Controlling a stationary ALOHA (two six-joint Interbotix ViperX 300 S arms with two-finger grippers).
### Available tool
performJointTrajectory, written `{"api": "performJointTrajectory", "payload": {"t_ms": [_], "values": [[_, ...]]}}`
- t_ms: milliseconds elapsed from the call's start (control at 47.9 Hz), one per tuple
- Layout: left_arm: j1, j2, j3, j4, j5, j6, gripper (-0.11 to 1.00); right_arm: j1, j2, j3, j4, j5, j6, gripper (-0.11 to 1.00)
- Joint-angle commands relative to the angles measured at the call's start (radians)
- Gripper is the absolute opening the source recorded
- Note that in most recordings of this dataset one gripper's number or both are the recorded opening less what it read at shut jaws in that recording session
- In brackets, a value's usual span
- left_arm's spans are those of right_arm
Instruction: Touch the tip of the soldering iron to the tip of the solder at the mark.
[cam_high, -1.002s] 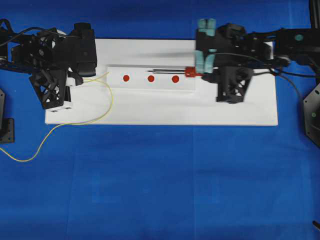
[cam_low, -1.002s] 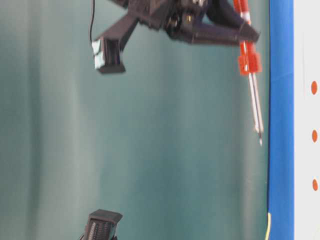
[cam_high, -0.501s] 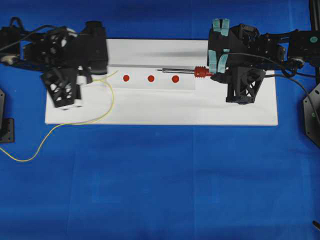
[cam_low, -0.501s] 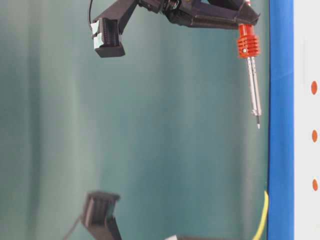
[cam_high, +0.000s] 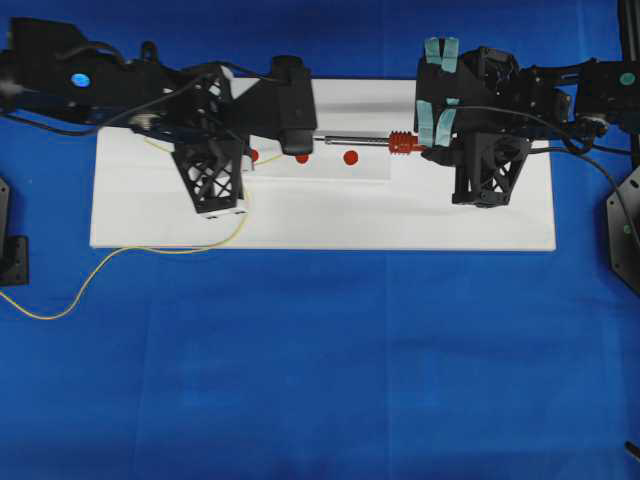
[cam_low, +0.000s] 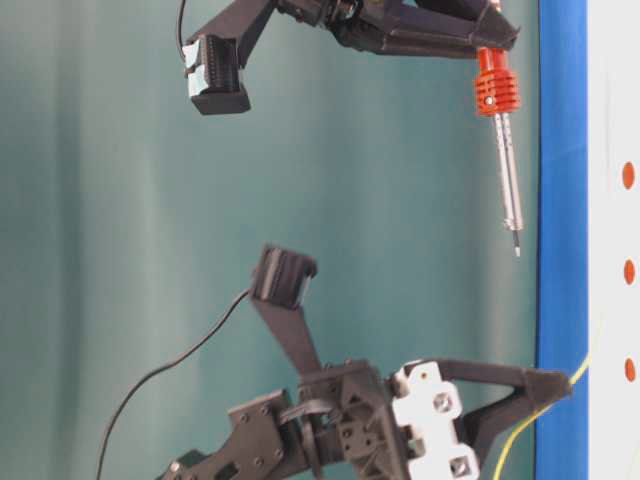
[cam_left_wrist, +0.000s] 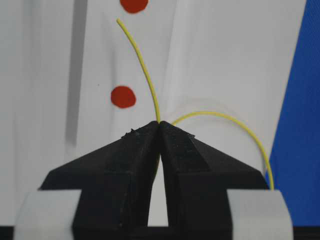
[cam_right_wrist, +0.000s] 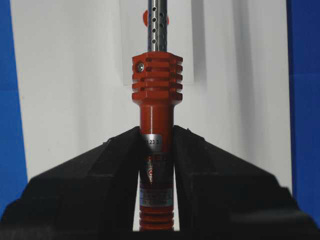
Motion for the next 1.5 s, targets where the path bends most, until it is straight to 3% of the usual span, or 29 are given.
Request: {"api": "performJointTrajectory", "payload": {"t_ms": [0,793,1482], "values": [[0.0,-0.009,-0.028,0.003,-0.011,0.002,0.02,0.0,-0.015,-0.006,-0.002,-0.003,0.0,0.06],[-0.02,0.041,-0.031,0.003,-0.032,-0.005,0.02,-0.002,0.0,-0.002,-0.003,-0.008,0.0,0.06],[-0.02,0.041,-0.031,0.002,-0.025,-0.003,0.02,-0.002,0.158,-0.078,-0.014,0.011,0.0,0.06]]}}
